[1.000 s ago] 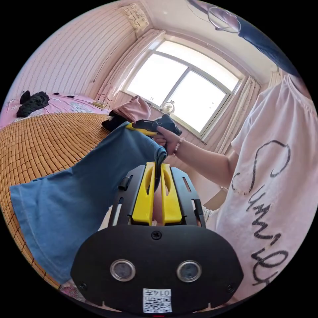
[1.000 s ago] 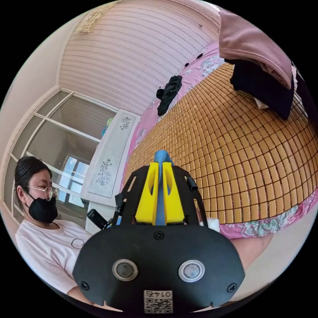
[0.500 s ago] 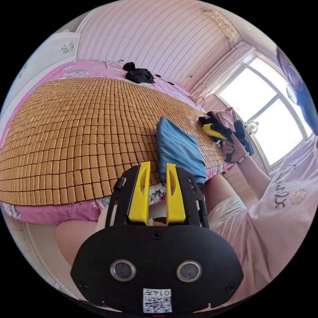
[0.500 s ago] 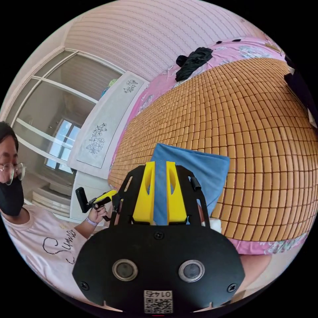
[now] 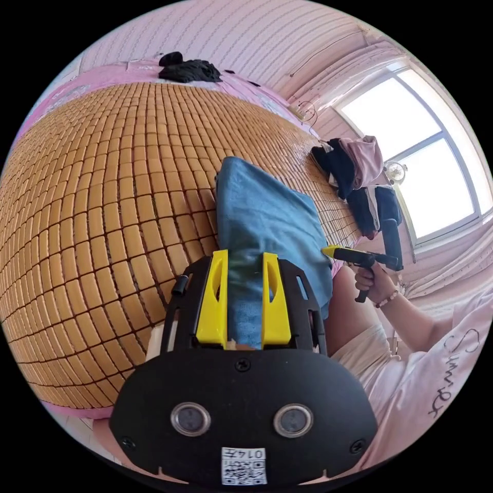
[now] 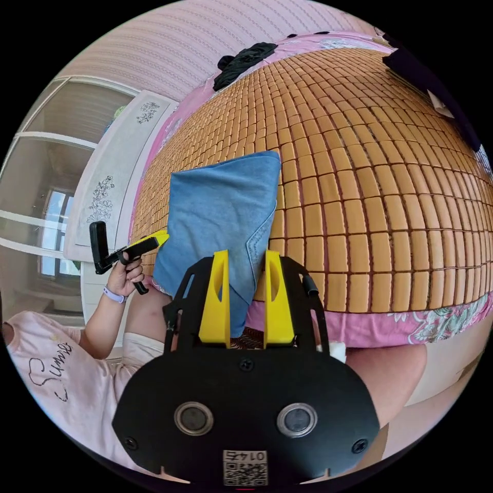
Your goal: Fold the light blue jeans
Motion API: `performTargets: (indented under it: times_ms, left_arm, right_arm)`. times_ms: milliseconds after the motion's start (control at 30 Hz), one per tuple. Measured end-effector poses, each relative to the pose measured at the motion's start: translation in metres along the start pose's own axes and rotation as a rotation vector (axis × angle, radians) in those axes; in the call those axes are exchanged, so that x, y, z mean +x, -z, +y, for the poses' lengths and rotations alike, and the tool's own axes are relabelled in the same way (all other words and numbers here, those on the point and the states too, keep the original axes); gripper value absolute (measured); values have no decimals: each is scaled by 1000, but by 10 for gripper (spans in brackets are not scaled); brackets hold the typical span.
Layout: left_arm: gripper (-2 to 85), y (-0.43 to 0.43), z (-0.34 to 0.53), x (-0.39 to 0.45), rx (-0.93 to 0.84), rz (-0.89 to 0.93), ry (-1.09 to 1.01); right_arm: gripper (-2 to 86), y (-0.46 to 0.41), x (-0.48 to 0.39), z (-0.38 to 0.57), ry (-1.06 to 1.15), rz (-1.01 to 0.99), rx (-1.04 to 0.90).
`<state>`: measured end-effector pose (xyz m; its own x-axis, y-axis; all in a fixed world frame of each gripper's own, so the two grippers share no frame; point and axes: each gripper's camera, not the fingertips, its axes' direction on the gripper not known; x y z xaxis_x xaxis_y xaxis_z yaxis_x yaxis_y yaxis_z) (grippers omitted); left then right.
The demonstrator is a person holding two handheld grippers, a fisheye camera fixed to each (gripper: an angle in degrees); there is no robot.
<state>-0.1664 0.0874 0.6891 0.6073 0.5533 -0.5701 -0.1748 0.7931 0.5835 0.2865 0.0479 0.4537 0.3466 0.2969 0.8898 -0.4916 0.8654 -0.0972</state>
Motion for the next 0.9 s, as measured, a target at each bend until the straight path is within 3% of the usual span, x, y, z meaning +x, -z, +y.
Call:
performTargets:
  times_ms: [133, 333, 467, 600, 733, 800, 900]
  left_arm:
    - [9, 9, -1, -3, 31, 3, 1]
    - [-8, 37, 11, -30, 50, -80, 43]
    - [-9, 83, 44, -82, 115, -141, 183]
    - [-9, 153, 123, -160, 282, -225, 475]
    - [0, 213, 209, -220, 485, -372, 786]
    - [14, 229, 235, -241, 546, -409, 865]
    - [40, 239, 262, -268, 609, -360, 931]
  right_arm:
    - [69, -10, -6, -9, 66, 49, -25]
    - [44, -52, -50, -63, 231, 33, -121]
    - [41, -124, -147, -115, 473, 0, -240]
    - [40, -233, -295, -146, 742, -33, -387]
    - [36, -328, -444, -152, 911, -23, -423]
    - [25, -369, -512, -144, 948, 73, -409]
    - [13, -381, -545, -123, 1032, 106, -396]
